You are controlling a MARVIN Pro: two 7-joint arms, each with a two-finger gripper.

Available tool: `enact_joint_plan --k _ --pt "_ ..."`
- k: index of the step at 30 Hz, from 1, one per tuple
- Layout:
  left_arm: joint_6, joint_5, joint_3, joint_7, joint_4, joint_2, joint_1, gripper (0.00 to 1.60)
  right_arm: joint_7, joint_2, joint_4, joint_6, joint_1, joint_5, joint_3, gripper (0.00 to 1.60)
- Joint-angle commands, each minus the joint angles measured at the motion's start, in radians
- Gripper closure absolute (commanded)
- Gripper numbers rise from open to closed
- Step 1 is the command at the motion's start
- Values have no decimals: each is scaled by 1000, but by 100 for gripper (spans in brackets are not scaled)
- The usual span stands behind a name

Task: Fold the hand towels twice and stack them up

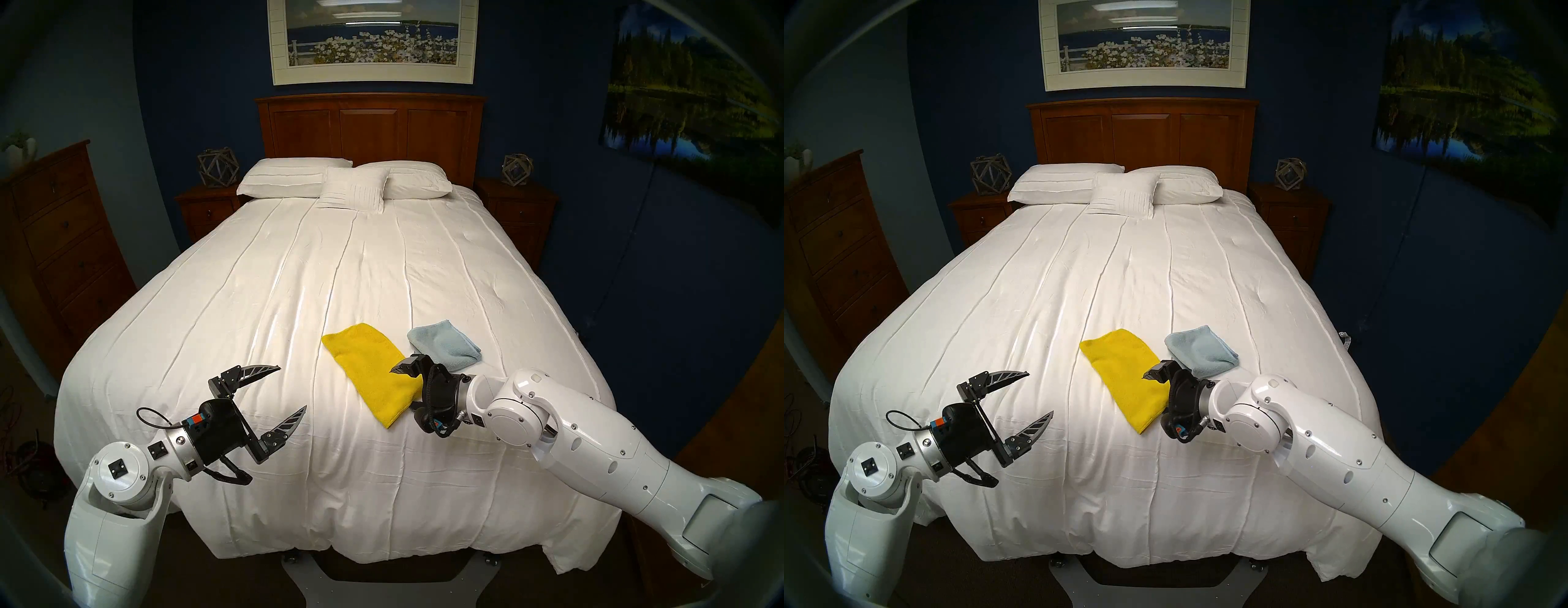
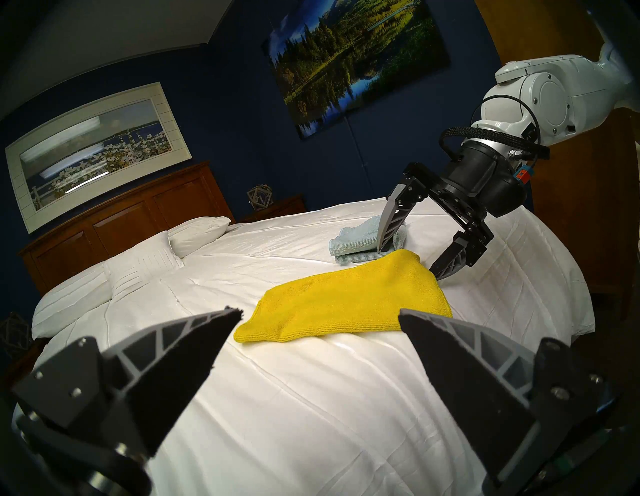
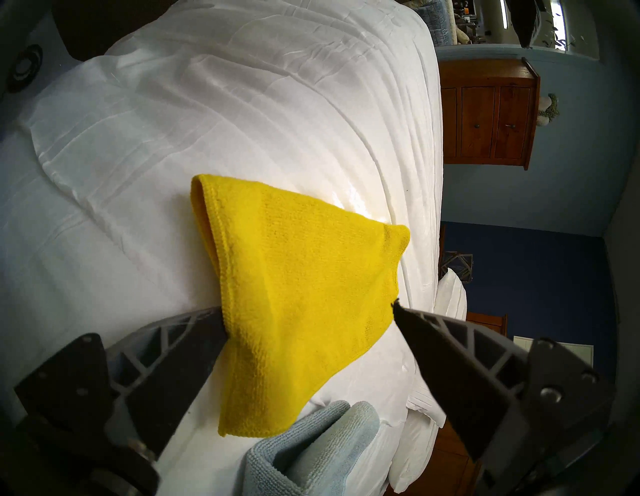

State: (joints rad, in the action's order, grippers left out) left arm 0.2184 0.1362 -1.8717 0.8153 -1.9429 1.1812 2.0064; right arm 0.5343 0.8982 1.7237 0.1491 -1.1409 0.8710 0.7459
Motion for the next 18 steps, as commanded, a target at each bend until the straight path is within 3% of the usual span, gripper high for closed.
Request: enact_joint_plan --k 1,2,3,4,5,6,8,11,14,16,18 --pt "0 2 -4 0 -18 -2 -2 0 40 6 6 25 24 -26 1 0" --pt "0 2 -4 1 -18 -2 -2 0 44 1 7 26 20 -27 3 4" --pt "0 2 -4 1 -18 -2 -2 0 43 -2 7 28 17 -28 4 23" --pt "0 2 -5 1 -18 -2 -2 0 43 -5 10 29 14 -29 7 30" --pt "0 2 -5 1 -18 -2 -2 0 43 -8 14 28 12 -30 9 63" --pt "0 2 -5 1 -18 -1 -2 0 43 -12 18 28 10 -31 12 81" --pt "0 2 -5 1 -18 -1 -2 0 39 -21 29 26 3 -30 18 87" --pt "0 1 -5 1 -18 -1 -2 0 40 -41 51 27 -8 -35 26 151" --pt "-1 1 -5 2 -18 -1 -2 0 44 -61 62 27 -21 -41 32 142" --pt "-1 1 -5 2 -18 -1 -2 0 44 -71 68 28 -27 -45 35 160" --pt "0 1 -5 2 -18 -1 -2 0 43 -90 87 31 -38 -54 43 160"
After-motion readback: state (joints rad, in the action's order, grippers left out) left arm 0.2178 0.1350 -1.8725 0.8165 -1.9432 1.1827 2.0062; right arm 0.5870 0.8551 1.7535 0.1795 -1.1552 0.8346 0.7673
